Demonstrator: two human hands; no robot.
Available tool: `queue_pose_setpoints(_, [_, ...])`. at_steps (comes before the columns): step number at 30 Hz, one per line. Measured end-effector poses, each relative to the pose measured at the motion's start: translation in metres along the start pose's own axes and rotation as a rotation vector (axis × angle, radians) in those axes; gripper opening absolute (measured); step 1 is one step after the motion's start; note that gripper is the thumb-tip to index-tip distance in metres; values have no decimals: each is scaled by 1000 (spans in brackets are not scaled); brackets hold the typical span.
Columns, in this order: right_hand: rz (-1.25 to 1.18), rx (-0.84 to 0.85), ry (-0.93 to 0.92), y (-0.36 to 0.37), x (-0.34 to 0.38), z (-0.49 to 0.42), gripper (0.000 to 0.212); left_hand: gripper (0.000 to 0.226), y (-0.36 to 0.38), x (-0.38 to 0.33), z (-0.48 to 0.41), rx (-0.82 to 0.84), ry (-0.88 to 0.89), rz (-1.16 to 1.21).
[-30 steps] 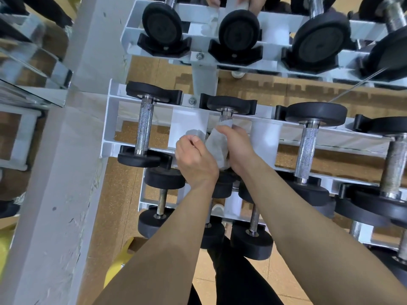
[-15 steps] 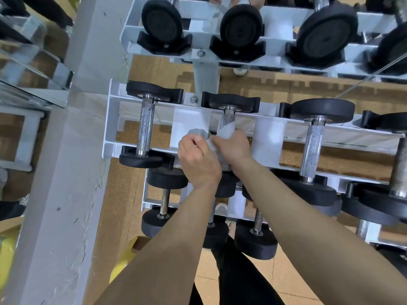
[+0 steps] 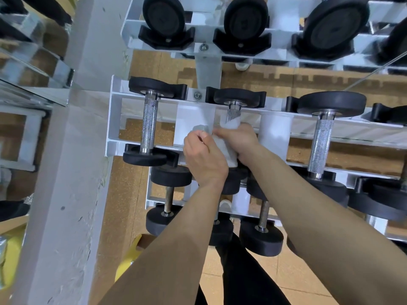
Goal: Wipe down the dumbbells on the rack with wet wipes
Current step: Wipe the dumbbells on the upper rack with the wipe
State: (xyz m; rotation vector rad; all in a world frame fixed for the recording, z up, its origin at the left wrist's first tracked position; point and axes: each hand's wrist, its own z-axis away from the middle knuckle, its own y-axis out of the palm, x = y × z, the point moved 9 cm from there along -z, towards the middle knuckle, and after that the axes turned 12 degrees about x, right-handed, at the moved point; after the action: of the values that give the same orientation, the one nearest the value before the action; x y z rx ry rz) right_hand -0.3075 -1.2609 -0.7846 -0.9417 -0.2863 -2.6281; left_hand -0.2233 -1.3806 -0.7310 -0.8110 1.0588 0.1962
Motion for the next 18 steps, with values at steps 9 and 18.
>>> queue_pose_setpoints(9, [83,7,-67,5,0,10,33,33,2,-6,2,14,65,-31])
queue_pose_setpoints(18, [288,-274,-199,-35,10,83,26,17,-21,-33,34,155,-33,-199])
